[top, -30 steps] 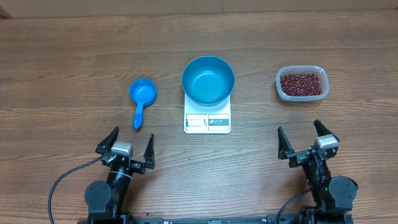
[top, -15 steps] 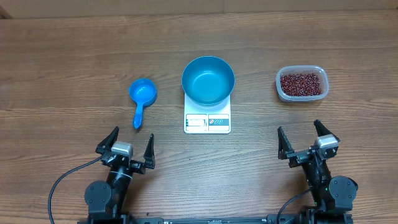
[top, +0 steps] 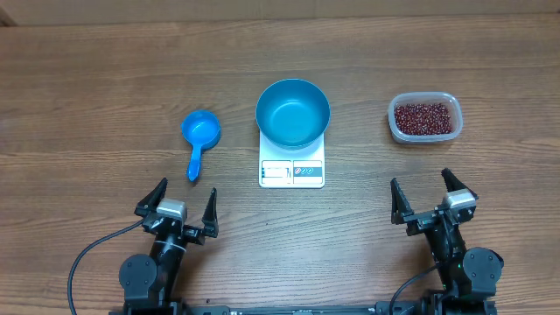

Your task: Scoop item into bowl and weigh 150g on scale

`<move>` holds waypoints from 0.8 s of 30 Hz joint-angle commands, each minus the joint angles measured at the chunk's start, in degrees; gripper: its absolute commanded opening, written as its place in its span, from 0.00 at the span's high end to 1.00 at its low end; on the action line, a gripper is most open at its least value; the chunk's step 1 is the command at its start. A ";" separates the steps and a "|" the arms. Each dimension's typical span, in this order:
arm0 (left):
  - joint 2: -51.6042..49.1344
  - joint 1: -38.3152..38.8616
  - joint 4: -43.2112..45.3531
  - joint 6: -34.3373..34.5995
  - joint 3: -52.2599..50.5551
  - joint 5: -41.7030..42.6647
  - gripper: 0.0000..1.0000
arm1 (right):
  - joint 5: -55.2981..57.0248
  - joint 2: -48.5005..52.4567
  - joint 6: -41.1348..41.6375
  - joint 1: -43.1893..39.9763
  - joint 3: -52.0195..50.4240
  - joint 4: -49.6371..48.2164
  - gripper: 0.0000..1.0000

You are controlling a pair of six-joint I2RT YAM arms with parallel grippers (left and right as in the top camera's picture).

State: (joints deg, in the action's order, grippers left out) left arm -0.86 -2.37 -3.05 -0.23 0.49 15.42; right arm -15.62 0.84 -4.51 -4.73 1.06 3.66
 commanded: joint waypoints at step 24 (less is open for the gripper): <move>0.61 -0.22 0.09 -0.20 -0.20 0.07 0.01 | 0.50 -0.68 -0.07 0.26 -0.59 -0.15 0.00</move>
State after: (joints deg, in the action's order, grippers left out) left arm -0.86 -2.37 -3.05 -0.23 0.49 15.40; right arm -15.62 0.84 -4.51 -4.73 1.06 3.70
